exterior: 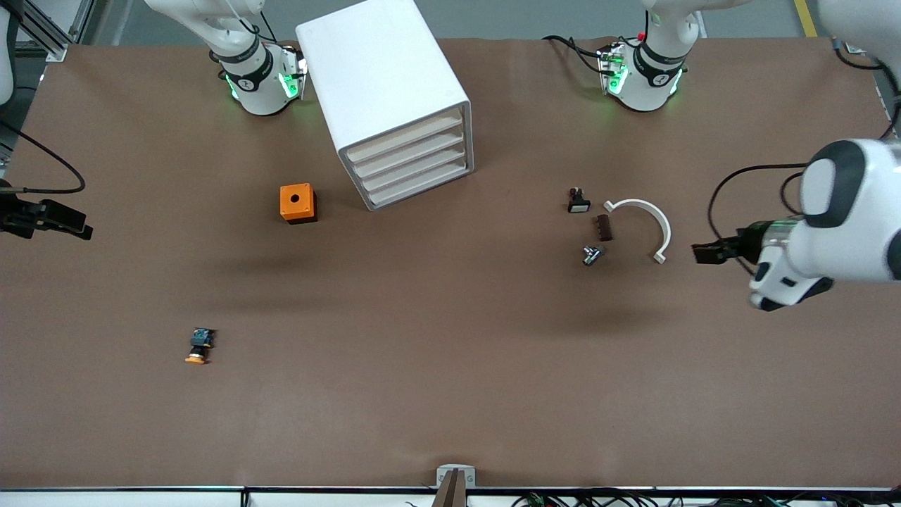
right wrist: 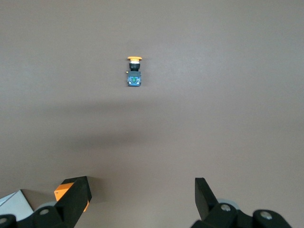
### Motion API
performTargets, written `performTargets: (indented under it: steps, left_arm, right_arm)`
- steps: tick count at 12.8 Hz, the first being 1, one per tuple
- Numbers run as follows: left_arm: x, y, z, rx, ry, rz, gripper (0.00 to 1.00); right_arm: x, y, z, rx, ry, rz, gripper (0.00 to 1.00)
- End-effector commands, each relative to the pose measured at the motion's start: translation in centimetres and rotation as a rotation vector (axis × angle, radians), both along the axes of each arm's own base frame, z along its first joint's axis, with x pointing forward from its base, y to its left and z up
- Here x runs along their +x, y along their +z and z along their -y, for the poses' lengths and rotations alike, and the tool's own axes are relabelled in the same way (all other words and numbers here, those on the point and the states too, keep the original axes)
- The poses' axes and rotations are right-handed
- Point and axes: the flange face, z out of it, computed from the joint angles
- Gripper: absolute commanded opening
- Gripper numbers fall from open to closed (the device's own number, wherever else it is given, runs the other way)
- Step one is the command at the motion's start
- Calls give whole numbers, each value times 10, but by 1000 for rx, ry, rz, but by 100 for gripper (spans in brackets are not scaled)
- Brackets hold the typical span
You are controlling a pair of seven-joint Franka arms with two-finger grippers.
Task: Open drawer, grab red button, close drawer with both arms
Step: 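Move the left gripper to the white cabinet's drawer front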
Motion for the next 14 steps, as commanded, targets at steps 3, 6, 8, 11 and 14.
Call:
performTargets:
  steps: [3, 6, 8, 11, 14]
  left_arm:
    - [2, -34, 89, 162, 140, -37, 100]
    - [-5, -57, 164, 258, 256, -45, 100]
    - [-14, -67, 205, 291, 333, -60, 100]
    - [-29, -77, 257, 291, 487, -141, 100]
    - [-40, -85, 289, 280, 652, -323, 100]
  right_arm:
    - [9, -8, -11, -44, 15, -17, 100]
    - [9, -8, -42, -47, -127, -20, 100]
    - [8, -10, -58, -40, -164, -31, 100]
    - [7, -12, -68, -19, -224, -44, 100]
    - [5, -13, -73, -8, -280, -54, 100]
